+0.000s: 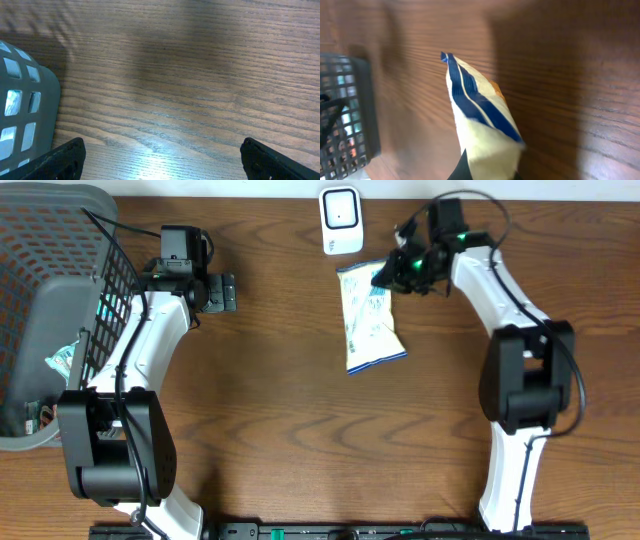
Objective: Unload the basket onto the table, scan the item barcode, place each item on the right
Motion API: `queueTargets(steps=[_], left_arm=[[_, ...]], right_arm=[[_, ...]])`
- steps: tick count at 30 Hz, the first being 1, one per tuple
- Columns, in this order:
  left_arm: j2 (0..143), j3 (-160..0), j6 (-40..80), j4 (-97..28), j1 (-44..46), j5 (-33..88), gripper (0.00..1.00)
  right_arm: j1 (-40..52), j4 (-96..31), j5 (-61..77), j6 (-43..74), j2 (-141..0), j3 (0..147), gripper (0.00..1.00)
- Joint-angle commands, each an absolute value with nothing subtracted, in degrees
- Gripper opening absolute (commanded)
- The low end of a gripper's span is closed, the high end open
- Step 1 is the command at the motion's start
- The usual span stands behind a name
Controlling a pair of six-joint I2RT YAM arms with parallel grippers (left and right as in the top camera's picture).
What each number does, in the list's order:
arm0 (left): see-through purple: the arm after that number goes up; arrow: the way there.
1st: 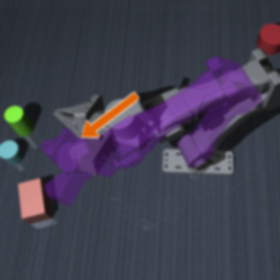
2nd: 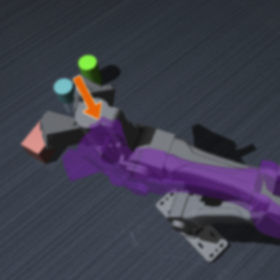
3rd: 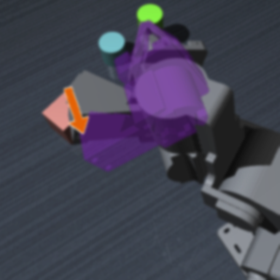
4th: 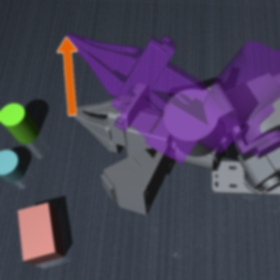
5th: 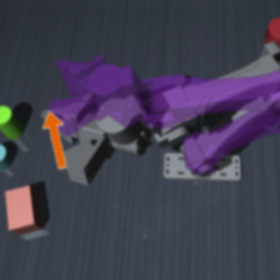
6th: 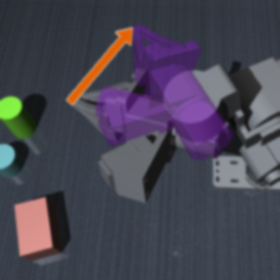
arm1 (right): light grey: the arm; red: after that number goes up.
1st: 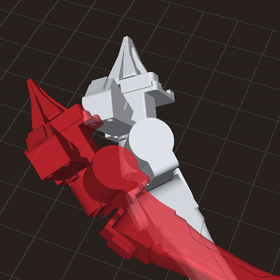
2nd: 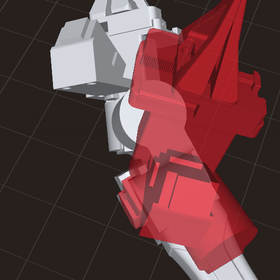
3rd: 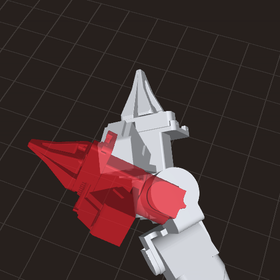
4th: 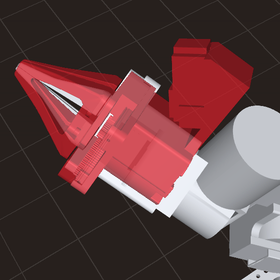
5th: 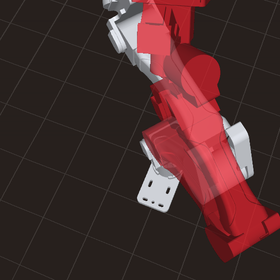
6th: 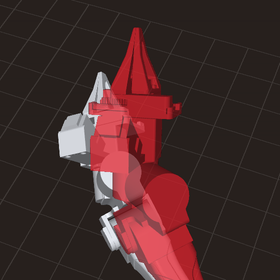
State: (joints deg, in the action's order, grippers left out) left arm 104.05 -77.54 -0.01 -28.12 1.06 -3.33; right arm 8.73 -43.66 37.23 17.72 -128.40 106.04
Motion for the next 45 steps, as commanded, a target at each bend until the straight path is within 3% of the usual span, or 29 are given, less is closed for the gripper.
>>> queueTargets(steps=[1,8,19,28,31,35,40,45], left_arm=[[104.12,-77.45,-0.19,-28.23,1.04,-3.62,0.98],[104.12,-77.47,-0.19,-28.23,1.04,-3.62,0.98],[104.12,-77.47,-0.19,-28.23,1.04,-3.62,0.98],[104.12,-77.47,-0.19,-28.23,1.04,-3.62,0.98],[104.12,-77.47,-0.19,-28.23,1.04,-3.62,0.98],[104.12,-77.45,-0.19,-28.23,1.04,-3.62,0.98],[104.12,-77.45,-0.19,-28.23,1.04,-3.62,0.98],[104.12,-77.47,-0.19,-28.23,1.04,-3.62,0.98]], right_arm=[[8.71,-43.79,38.09,13.65,-123.37,105.97,0.01],[8.45,-44.07,37.56,12.75,-122.39,105.97,0.01],[8.56,-52.77,20.91,12.78,-122.5,105.95,0.01],[8.27,-54.92,18.28,12.78,-122.52,105.95,0.01],[8.1,-55.64,18.24,12.78,-122.52,105.95,0.19],[8.01,-57.32,16.4,12.75,-122.54,105.95,0.26],[8.01,-58.41,15.86,12.75,-122.96,105.91,0.53],[7.79,-60.69,12.03,12.78,-123.96,105.62,0.67]])
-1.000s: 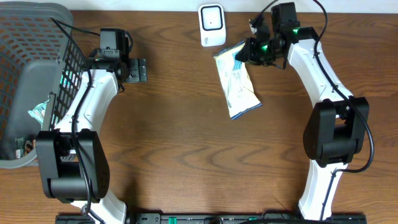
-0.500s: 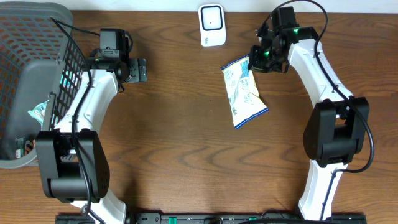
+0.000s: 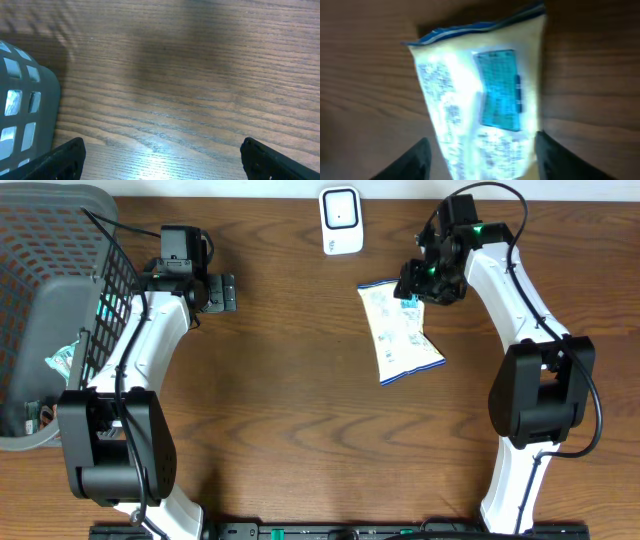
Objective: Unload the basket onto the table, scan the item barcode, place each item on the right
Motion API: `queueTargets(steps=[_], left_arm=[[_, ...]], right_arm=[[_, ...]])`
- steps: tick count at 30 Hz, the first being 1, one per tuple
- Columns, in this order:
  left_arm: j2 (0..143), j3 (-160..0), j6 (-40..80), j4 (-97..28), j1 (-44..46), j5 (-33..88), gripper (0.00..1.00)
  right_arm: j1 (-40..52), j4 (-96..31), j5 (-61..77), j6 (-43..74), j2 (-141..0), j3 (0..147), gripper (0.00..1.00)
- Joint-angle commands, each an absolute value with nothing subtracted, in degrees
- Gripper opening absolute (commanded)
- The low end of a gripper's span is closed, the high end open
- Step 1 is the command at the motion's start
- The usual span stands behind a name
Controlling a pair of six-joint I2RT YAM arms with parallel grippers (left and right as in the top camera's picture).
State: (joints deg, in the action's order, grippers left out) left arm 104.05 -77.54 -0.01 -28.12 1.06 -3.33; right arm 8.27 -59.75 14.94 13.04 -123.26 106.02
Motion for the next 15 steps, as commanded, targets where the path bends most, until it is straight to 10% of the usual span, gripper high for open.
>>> queueTargets(steps=[1,15], left_arm=[[104.12,-77.47,-0.19,-28.23,1.04,-3.62,0.98],[104.12,-77.47,-0.19,-28.23,1.04,-3.62,0.98]], right_arm=[[7.7,-61.41,11.11,12.78,-124.38,105.62,0.7],[6.04,-66.65,27.38,0.34,-131.63,105.62,0.83]])
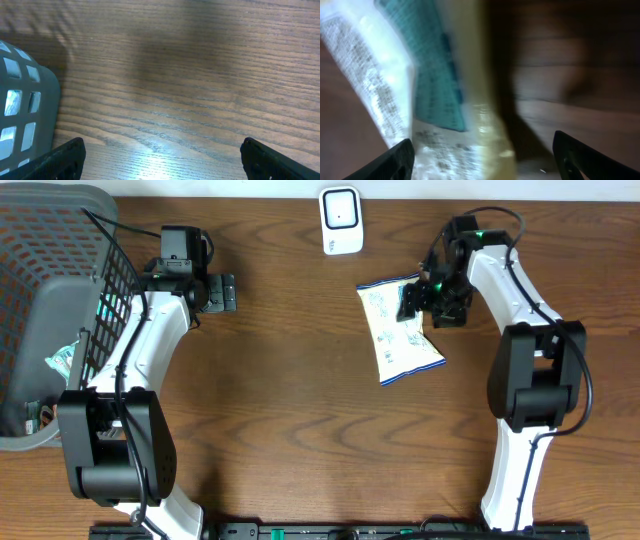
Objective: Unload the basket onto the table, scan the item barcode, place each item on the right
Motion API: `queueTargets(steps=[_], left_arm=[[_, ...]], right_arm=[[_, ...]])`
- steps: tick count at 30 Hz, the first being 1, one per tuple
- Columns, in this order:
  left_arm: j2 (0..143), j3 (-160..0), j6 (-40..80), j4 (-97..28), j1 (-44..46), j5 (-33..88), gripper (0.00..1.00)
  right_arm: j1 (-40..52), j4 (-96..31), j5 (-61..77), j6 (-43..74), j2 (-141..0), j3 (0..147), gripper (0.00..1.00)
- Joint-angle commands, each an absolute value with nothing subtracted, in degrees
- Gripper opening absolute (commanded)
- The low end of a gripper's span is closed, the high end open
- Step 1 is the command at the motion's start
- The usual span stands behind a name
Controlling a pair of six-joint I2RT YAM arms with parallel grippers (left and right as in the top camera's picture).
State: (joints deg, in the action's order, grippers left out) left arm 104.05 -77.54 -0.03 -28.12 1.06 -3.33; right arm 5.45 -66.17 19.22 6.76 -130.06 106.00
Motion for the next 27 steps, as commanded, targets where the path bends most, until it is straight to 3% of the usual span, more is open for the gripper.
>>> queueTargets(steps=[1,5,7,11,13,20,27], left_arm=[[104.12,-77.45,-0.19,-28.23,1.04,-3.62,0.97],[104.12,-77.45,-0.19,-28.23,1.04,-3.62,0.98],[104.12,-77.45,-0.19,-28.23,1.04,-3.62,0.98],[104.12,-77.47,-0.19,-28.23,1.04,-3.62,0.98],[104.12,-77.47,-0.19,-28.23,1.04,-3.62,0.98],[104.12,-77.45,-0.19,-28.23,1.04,-3.62,0.98],[104.12,-77.47,-0.19,-28.23,1.04,-3.62,0.98]], right_arm=[[6.04,-66.96,27.14,0.32,-132.27,105.62,0.83],[6.2,-68.36,27.18,0.3,-135.2,105.62,0.82],[6.59,-68.64,27.18,0.3,-136.27,105.62,0.75],[7.18,-68.51,27.16,0.36,-137.62,105.62,0.15],[7.22,-68.03,27.16,1.04,-137.62,105.62,0.01],[7.22,-67.44,20.1,5.15,-134.72,106.19,0.01],[9.76,-66.83,-12.14,16.16,-123.7,106.52,0.01]])
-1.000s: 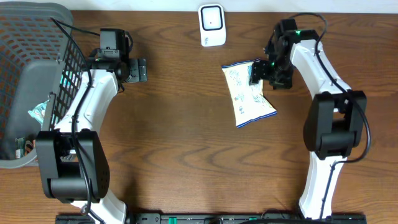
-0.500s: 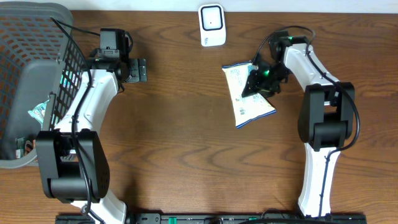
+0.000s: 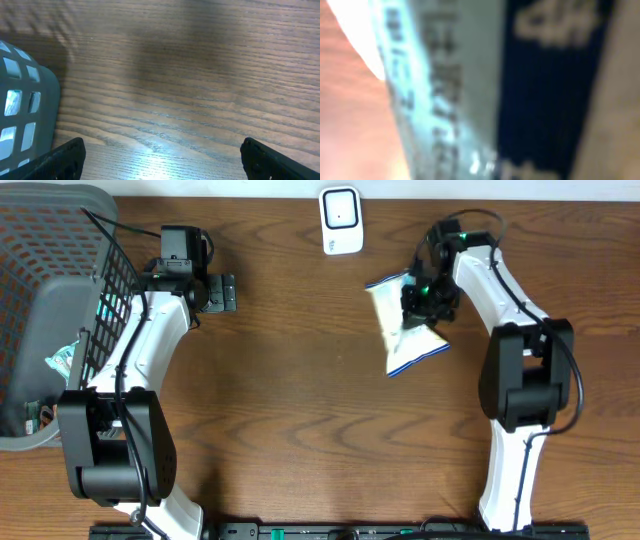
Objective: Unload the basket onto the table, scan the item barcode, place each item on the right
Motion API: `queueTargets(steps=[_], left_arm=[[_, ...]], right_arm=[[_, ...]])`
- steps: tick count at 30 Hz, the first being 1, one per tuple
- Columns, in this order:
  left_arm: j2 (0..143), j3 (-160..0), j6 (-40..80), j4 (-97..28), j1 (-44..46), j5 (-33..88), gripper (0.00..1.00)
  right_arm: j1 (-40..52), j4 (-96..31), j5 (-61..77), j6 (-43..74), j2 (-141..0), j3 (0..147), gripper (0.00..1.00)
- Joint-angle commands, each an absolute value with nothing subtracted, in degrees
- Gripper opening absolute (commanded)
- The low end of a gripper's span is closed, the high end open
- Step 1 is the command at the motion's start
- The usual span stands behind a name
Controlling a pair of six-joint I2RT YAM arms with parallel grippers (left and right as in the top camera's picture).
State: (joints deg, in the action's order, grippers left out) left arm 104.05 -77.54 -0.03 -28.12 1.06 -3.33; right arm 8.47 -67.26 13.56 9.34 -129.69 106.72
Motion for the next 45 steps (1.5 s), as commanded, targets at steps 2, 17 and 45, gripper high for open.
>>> queueTargets(steps=[2,17,45], left_arm=[[104.12,-77.45,-0.19,-28.23,1.04,-3.62,0.98],[104.12,-77.47,-0.19,-28.23,1.04,-3.62,0.98],[104.12,-77.47,-0.19,-28.23,1.04,-3.62,0.98]], right_arm=[[11.46,-66.48,-20.82,17.19,-121.01,106.52,0.01],[18.33,-61.41,-59.2,13.02,-125.71,106.02,0.01],[29.74,-67.66,-35.33,14.06,-126.91,116.77,0.99]])
